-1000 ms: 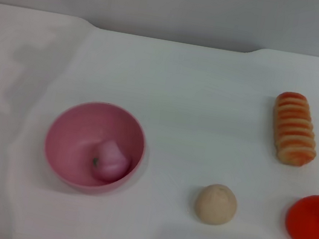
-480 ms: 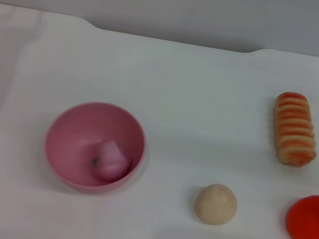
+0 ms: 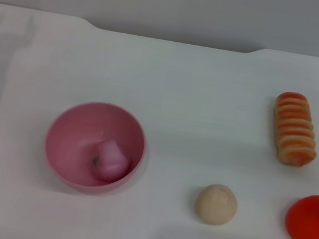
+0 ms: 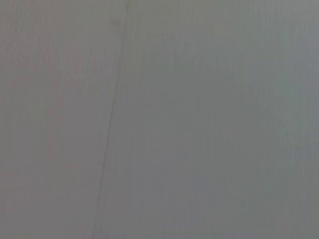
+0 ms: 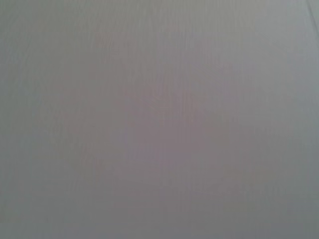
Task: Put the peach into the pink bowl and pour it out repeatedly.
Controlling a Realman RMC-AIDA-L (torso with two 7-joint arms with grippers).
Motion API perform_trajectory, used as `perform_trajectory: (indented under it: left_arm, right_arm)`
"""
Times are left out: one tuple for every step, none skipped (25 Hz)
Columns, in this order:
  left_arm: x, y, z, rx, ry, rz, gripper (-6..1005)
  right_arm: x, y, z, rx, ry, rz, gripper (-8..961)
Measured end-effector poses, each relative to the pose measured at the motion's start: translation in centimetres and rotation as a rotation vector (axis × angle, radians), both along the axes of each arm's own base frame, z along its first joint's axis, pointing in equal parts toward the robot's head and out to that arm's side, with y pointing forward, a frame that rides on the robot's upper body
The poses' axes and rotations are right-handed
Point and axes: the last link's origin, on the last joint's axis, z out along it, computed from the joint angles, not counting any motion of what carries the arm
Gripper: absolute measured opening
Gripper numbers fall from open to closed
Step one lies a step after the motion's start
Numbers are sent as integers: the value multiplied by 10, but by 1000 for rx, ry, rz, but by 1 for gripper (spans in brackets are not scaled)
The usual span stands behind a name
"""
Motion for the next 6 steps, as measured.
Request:
perform_trajectory:
  left_arm:
    - [0,0,-2,-6,-2,3,690]
    - [0,0,-3,-8,-2,4,690]
    - [0,0,-3,-10,-3,4,690]
    - [0,0,-3,-10,-3,4,690]
    - [0,0,-4,-11,-3,5,690]
    - [-1,0,-4,-12,-4,6,690]
  right_arm:
    - [0,1,-1,-4,2,-2,395]
    - [0,1,-2,-7,4,-3,395]
    - [0,2,-3,-8,4,-4,395]
    - [-1,3,-3,-9,4,-4,395]
    - [-2,4,-3,-8,0,-2,395]
    - [-4,5,-2,-7,-3,-1,395]
